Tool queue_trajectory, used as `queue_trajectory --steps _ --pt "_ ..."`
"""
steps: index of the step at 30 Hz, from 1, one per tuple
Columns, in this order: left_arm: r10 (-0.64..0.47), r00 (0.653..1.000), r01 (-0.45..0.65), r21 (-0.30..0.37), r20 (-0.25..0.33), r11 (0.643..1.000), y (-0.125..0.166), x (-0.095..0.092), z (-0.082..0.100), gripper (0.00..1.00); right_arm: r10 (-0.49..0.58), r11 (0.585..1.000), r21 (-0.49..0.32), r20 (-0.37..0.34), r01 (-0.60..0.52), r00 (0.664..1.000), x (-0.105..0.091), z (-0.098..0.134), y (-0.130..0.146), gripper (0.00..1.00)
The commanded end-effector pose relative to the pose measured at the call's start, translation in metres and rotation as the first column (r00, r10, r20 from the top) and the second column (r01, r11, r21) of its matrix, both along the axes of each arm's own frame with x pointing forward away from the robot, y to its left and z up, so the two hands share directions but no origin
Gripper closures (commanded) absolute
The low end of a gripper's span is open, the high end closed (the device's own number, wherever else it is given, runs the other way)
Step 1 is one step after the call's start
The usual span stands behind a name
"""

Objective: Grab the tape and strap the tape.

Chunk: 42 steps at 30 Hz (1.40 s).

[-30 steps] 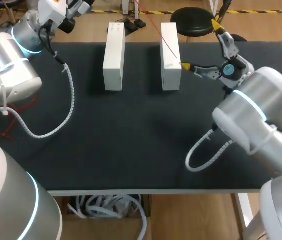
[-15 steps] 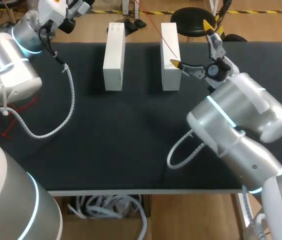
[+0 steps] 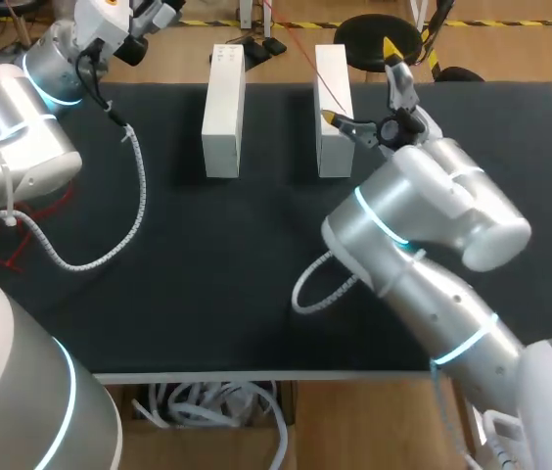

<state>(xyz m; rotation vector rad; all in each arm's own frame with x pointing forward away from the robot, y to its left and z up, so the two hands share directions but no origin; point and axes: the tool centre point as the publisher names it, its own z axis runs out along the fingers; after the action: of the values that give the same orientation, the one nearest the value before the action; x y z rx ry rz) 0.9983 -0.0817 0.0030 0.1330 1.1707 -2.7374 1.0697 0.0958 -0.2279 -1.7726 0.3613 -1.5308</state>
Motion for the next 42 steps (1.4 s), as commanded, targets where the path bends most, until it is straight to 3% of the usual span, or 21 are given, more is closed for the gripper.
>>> queue_trajectory --steps 1,24,42 --pt "-0.002 1.0 0.002 -0.001 0.003 1.0 0.0 0.001 -0.001 1.0 -0.166 0.986 0.039 0.058 0.164 0.984 0.018 0.004 0.007 0.0" --pt "-0.002 1.0 0.002 -0.001 0.003 1.0 0.0 0.001 -0.001 1.0 -0.285 0.958 0.079 0.18 0.275 0.941 0.016 0.035 -0.005 0.0" --pt "-0.002 1.0 0.002 -0.001 0.003 1.0 0.0 0.001 -0.001 1.0 -0.333 0.941 0.111 0.16 0.319 0.929 0.0 0.038 -0.015 0.0"
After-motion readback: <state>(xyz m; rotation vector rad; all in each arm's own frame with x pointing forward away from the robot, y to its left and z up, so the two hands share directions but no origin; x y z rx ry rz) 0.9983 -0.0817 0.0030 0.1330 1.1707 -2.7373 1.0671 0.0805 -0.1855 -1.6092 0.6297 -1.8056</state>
